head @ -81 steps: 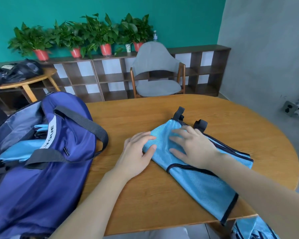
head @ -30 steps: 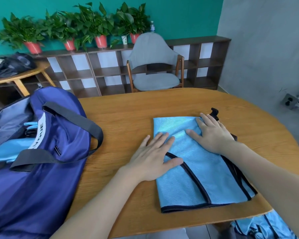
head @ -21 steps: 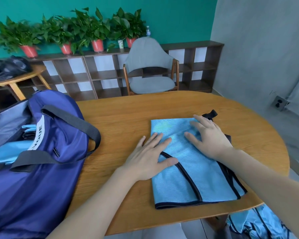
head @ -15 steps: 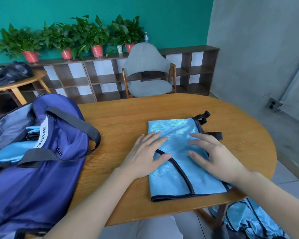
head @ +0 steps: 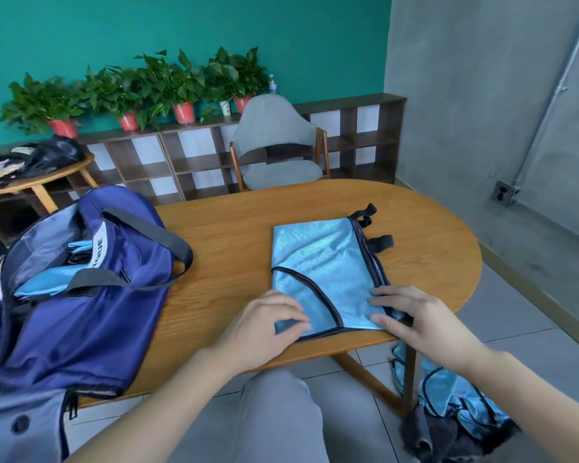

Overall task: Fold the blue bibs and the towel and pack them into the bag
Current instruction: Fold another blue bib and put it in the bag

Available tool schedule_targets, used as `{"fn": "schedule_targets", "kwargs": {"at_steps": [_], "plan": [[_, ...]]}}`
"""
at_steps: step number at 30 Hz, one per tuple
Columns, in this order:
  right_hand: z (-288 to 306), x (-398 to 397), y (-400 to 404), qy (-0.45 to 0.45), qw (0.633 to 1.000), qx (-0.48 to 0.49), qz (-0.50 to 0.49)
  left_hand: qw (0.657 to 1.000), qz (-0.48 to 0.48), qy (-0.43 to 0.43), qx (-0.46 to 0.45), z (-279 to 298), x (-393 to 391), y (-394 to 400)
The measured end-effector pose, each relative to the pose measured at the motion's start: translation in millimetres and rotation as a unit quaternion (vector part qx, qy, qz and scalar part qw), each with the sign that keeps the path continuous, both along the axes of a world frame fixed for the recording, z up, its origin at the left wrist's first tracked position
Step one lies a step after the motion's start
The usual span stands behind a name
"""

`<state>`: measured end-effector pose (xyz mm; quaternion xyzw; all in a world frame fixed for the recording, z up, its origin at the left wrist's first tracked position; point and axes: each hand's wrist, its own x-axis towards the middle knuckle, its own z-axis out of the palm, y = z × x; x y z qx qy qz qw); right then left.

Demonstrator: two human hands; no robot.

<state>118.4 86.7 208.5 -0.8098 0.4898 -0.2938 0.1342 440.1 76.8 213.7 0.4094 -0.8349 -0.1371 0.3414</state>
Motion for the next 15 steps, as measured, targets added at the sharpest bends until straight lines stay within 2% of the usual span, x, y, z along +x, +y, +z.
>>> {"fn": "schedule_targets", "kwargs": {"at_steps": [3, 8, 15], "plan": [[-0.8, -4.3, 8.8, 0.007, 1.000, 0.009, 0.013, 1.000, 0.013, -0.014, 0.023, -0.2, 7.1, 12.7], [-4.2, -12.2, 19.0, -0.048, 0.998, 0.036, 0.025, 0.996, 0.028, -0.021, 0.084, 6.1, 14.3, 35.0], [-8.6, -5.5, 27.8, -0.066, 0.998, -0.022, 0.001, 0.990, 0.071, -0.039, 0.112, 13.0, 9.2, 50.7]]}}
